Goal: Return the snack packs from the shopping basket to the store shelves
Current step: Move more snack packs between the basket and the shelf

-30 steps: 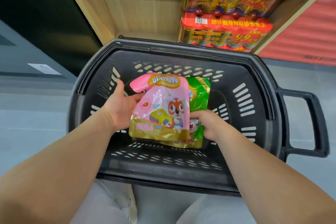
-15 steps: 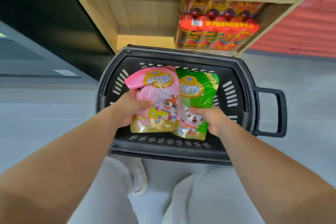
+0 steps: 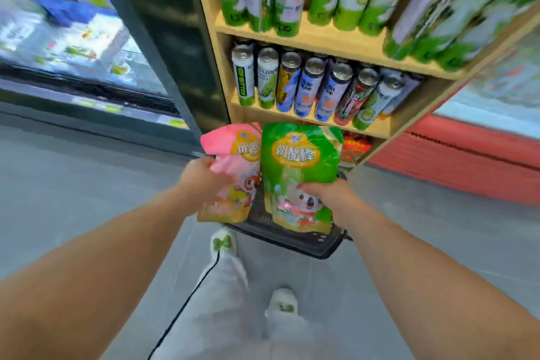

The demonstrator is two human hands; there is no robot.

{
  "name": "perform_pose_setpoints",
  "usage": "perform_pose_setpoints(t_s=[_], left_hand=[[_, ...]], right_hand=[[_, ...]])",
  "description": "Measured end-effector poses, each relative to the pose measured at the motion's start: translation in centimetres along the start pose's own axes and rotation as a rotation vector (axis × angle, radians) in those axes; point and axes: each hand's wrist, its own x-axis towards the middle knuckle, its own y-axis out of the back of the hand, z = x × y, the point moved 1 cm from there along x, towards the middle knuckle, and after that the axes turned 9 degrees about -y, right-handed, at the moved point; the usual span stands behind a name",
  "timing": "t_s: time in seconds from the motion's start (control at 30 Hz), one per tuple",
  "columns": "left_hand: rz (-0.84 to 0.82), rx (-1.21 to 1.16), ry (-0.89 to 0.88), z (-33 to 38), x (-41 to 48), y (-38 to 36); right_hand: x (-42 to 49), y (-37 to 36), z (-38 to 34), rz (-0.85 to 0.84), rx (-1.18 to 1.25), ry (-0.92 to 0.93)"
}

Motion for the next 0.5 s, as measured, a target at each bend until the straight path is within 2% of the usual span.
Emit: perform_pose_setpoints(t_s=[0.17, 0.3, 0.5], left_hand=[[0.359, -0.033, 0.003, -0.4, -5.8, 4.8], [0.494, -0.067, 0.003, -2.8, -8.3, 10.3], [0.612, -0.083, -0.067, -7.4, -8.9, 23.1]], right_hand=[[-5.0, -4.1, -2.4, -0.101, -0.065, 0.178], [-7.7, -9.5, -3.7, -0.174, -0.164, 0.260], [-11.5, -23.3, -6.7, -0.235, -0.210, 0.300]])
